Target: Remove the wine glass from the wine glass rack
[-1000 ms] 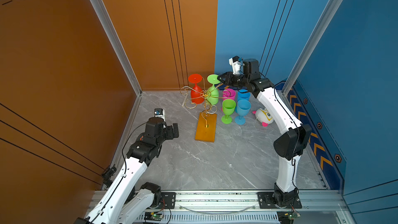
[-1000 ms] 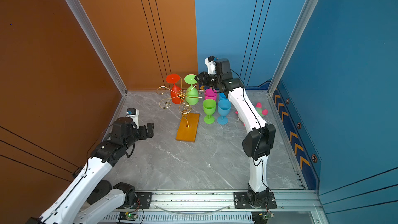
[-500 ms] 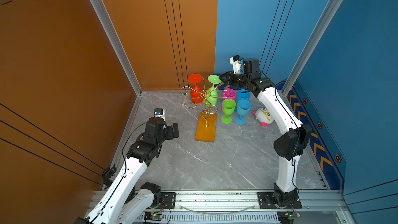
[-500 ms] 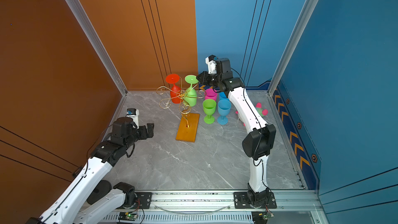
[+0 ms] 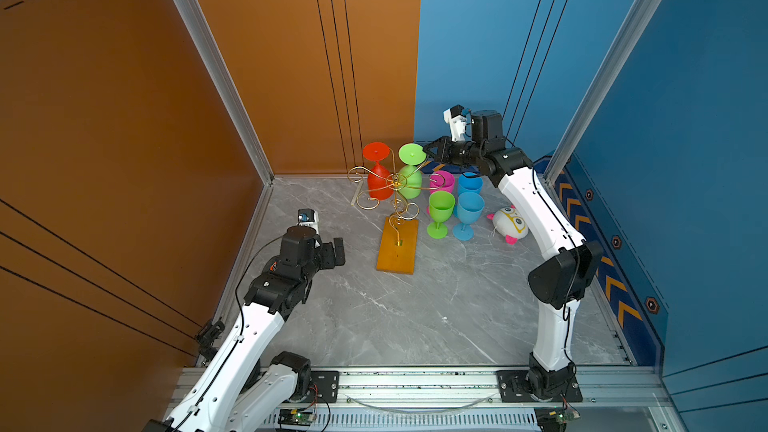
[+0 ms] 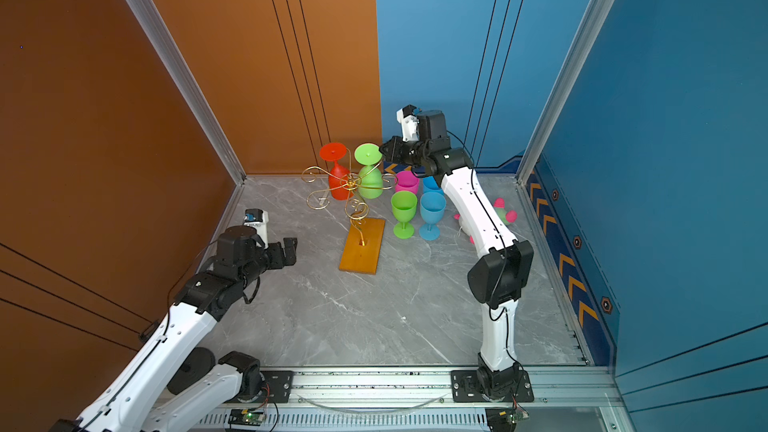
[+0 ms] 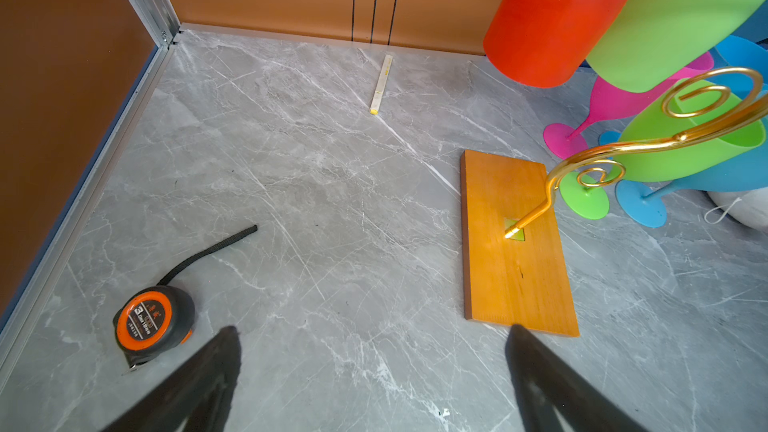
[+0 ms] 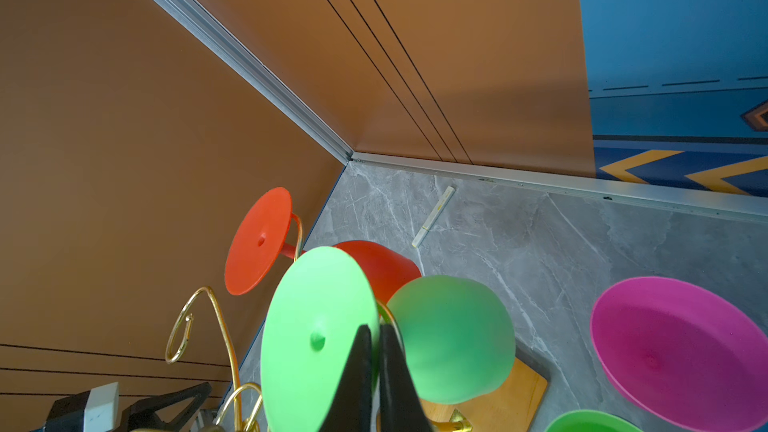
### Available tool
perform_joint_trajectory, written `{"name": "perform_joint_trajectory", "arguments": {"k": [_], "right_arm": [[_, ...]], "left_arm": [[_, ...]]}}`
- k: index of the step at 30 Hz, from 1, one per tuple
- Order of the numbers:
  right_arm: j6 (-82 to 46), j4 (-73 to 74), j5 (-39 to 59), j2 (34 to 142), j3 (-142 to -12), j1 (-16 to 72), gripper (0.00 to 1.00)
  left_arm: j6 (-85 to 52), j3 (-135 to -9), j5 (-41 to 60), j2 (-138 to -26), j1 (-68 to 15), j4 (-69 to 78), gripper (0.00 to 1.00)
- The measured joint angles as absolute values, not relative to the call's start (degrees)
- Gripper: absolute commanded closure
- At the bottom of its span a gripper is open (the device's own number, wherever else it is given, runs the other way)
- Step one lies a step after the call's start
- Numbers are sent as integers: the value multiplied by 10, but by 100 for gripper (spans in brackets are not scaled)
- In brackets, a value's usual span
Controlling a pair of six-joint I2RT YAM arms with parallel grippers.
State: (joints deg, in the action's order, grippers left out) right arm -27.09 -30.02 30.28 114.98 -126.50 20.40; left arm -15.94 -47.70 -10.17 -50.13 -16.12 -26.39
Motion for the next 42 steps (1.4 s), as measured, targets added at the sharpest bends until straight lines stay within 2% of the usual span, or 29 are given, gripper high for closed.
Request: {"name": "perform_joint_trajectory", "arguments": {"k": [2,3,6,9,12,19,34,38,42], "right_arm": [[-274,-300,307,1150,-1265,203,88],[-277,-300,309,1149,-1265,203,79],[-287,-300,314,1148,-1265,203,64],[-287,-300,317,1148,-1265,201,55],[-288,-300,320,1148,-1265,199,51],[-291,-301,330,1148,-1265,195,46],[-301,-302,347,1164,-1272,196,46],[-301,-307,347,1175,-1272,197,49],[-305,-309,350,1178,-1273,199,55]], "left_arm": [[-159,-477,-102,-501,-161,-264,1],[-159,-477,-102,-501,-161,-264,1],[-159,-477,-102,-501,-161,-264,1],[-159,-477,-102,-501,-161,-264,1],[-159,-477,-101,-501,-161,-264,1],[-159,-477,-100,-501,-161,-264,1],[-159,-477,-98,-501,-161,-264,1],[-159,-477,-98,-501,-161,-264,1],[-159,-477,-98,-501,-161,-264,1]]}}
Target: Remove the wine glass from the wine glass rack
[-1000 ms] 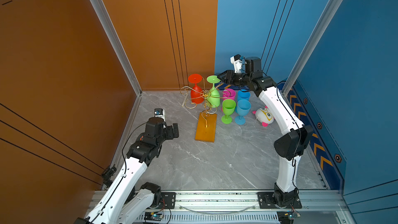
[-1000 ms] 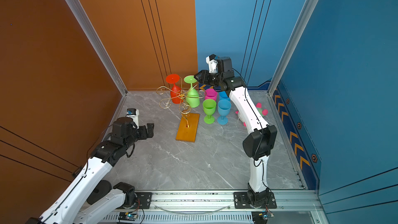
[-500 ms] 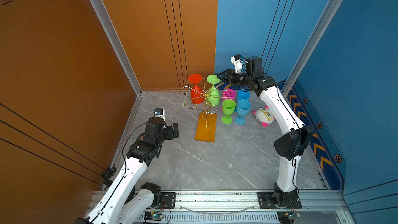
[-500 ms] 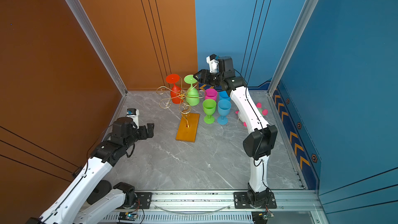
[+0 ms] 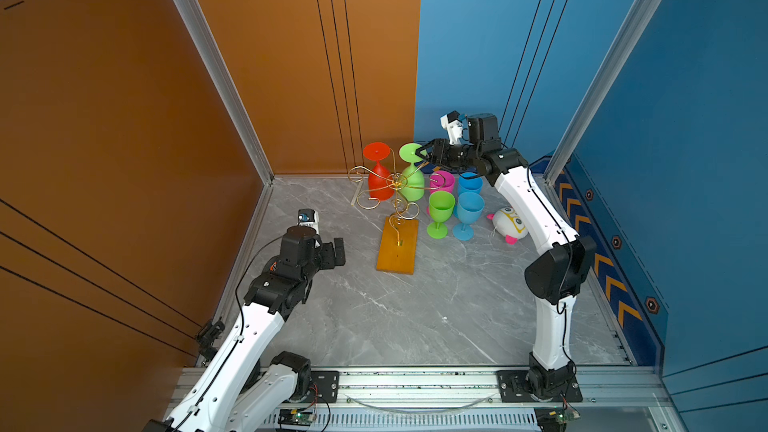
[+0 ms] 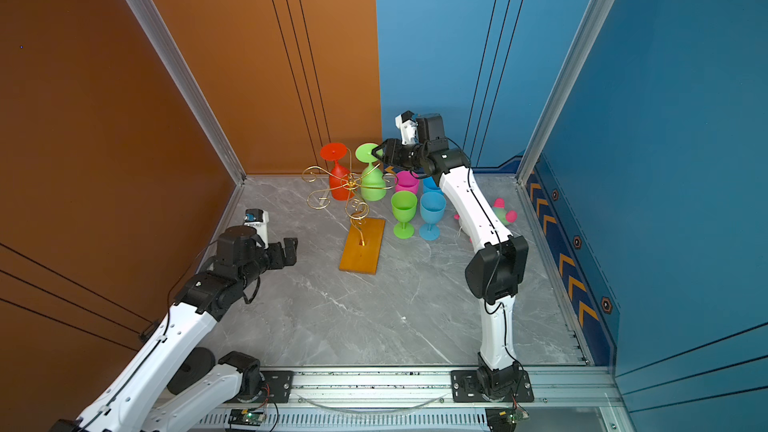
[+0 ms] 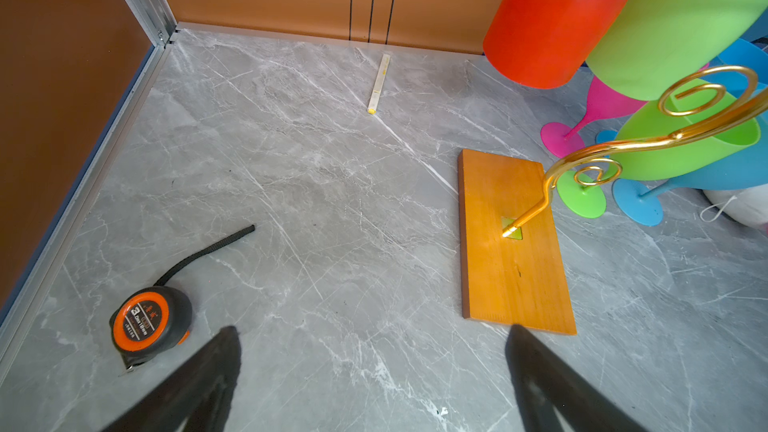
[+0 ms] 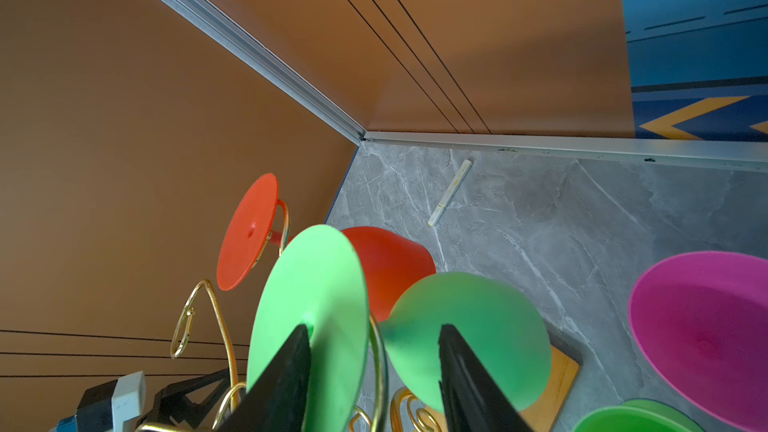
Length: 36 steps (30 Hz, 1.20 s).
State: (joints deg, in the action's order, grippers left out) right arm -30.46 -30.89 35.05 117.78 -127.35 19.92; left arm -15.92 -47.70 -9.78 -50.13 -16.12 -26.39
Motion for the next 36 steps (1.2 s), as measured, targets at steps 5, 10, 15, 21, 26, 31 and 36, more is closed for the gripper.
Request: {"name": "perform_joint_trajectory", "arguments": {"k": [5,10,15,21,26,31,36], "right_arm": [[-307,-309,356,1178,-1276,200,67],[-298,-309,351,1178,-1280,201,72],[-289,-310,340,1178,-1284,201,76],[-261,-334,310,1178,-1302,205,80],[-241,-345,293,1176,-1310,207,84],[-236,-348,288,1173,-1310,207,88],[-236,-358,291,1167,-1312,207,91]], "left_arm": [[-159,-477,-98,-501,-161,-264,1],[-159,-477,-98,-501,-161,-264,1],[-159,-477,-98,-502,-161,-264,1],[-159,-477,-98,-502,-161,-264,1],[-159,-477,-98,-502,-161,-264,1],[-159,-477,-98,-502,-161,-264,1],[-159,-477,-97,-502,-161,-264,1]]}}
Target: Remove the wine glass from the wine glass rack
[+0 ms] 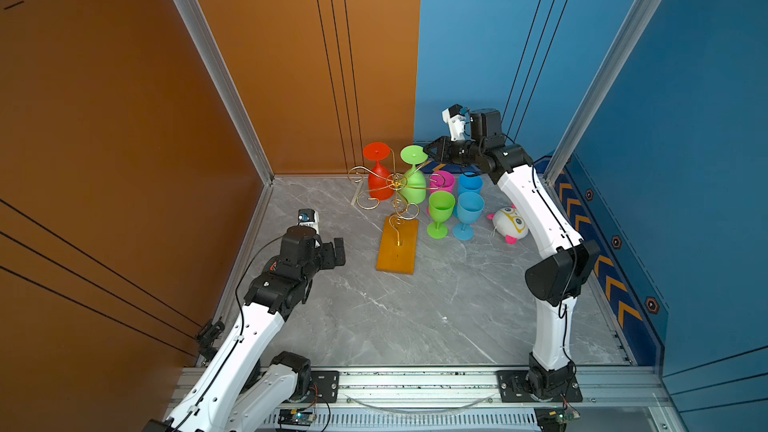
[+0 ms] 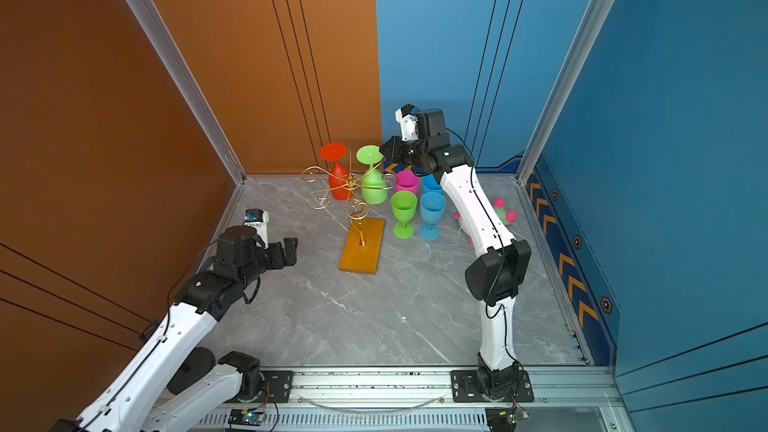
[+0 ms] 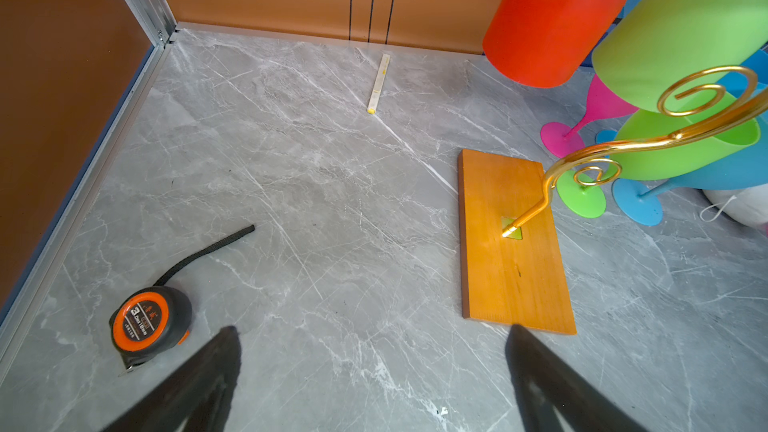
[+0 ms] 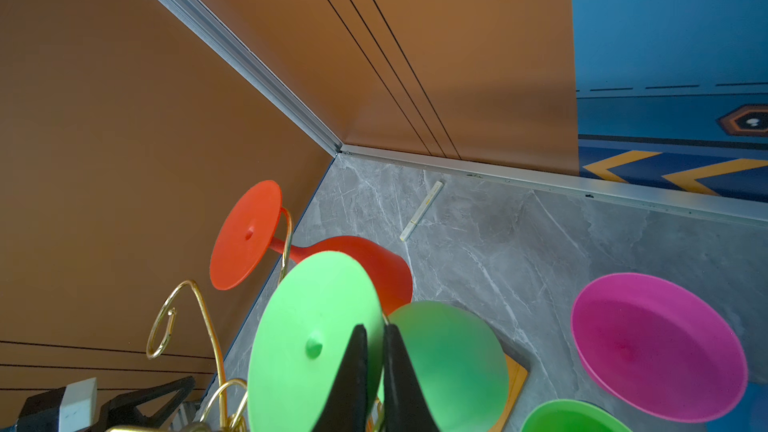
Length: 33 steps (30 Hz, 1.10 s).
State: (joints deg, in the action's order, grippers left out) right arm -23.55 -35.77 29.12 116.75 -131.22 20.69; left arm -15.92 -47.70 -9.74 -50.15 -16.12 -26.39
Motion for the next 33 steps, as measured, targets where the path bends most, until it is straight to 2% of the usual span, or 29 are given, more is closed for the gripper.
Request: {"name": "perform_joint_trajectory", "arguments": {"k": [8,21,33], "right_arm": [[-252,-368,321,1166,-1320,207,93],[-300,-369,345,1161,-1320,199,58],[-321,-369,356,1160,-1316,190,53]], "left_arm": [[-159,-477,-97,-501,-161,-264,1],[-159,-477,-95,-501,-161,-264,1],[-160,-484,-68,-496,-158,-265,1]]}}
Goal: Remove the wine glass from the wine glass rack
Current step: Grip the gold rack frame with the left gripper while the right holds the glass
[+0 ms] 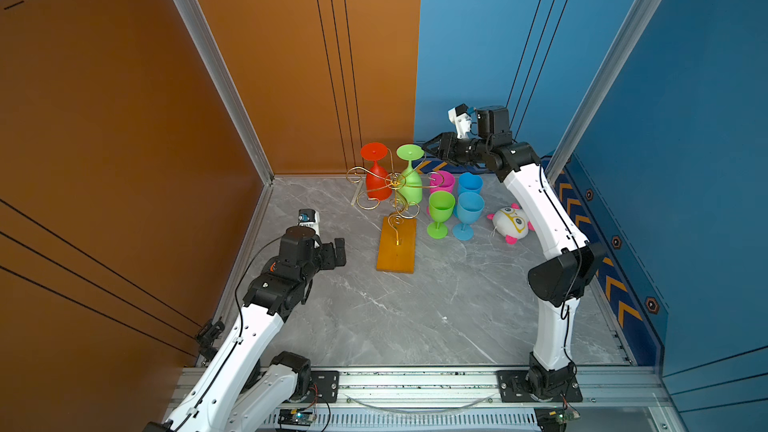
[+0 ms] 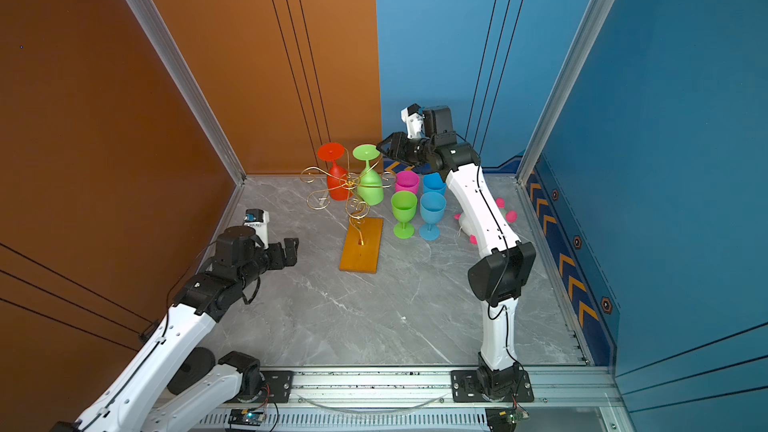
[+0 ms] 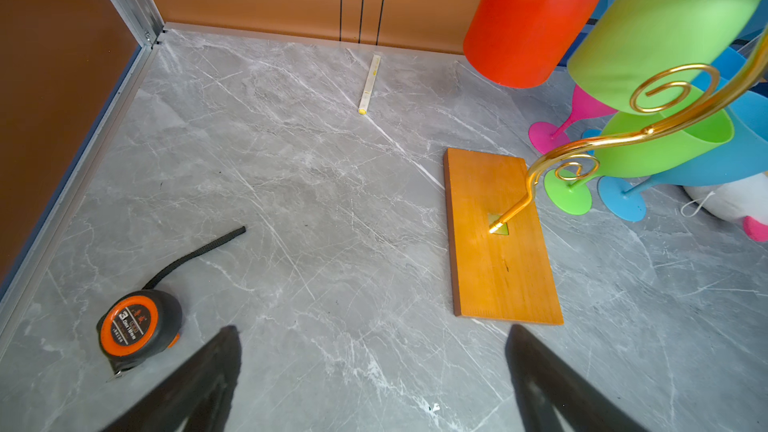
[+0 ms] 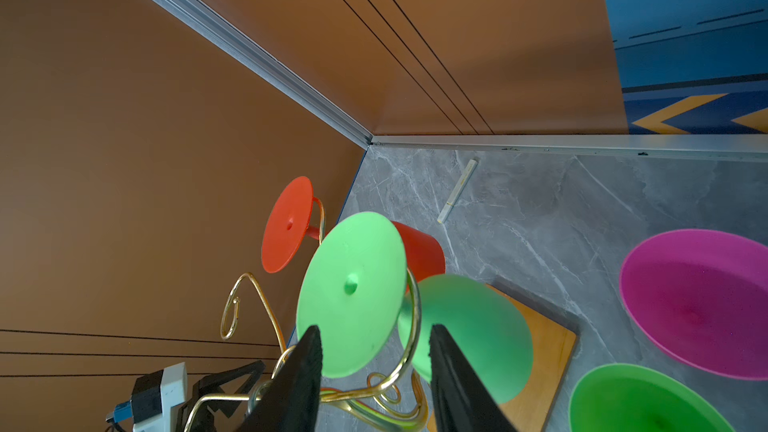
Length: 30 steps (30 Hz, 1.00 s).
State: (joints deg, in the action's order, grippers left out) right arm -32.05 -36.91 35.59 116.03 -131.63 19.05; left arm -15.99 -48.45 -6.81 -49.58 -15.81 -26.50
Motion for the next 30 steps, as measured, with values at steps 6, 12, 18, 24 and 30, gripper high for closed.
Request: {"name": "perform_joint_trajectory", "arguments": {"k": [6,12,18,24,30], "right_arm": [[-320,-369,370,1160,-1307,190,49],[-320,-369,378,1159,-1298,189,49],[-320,-369,391,1159,-1295,183,49],[-320,-359,405,1157,-1280,183,50],[-323,-343,416,1154,-1257,183,52]], "left_arm": [[-197,-557,-7,-496,-157,-267,2],[-256,-608,47,-496,-156,-267,2],[-322,-655,117,-519,-156,-265,5],[-374,-667,174,-555,-156,-263,10],[-409,-669,209,-577,-156,-258,26]]}}
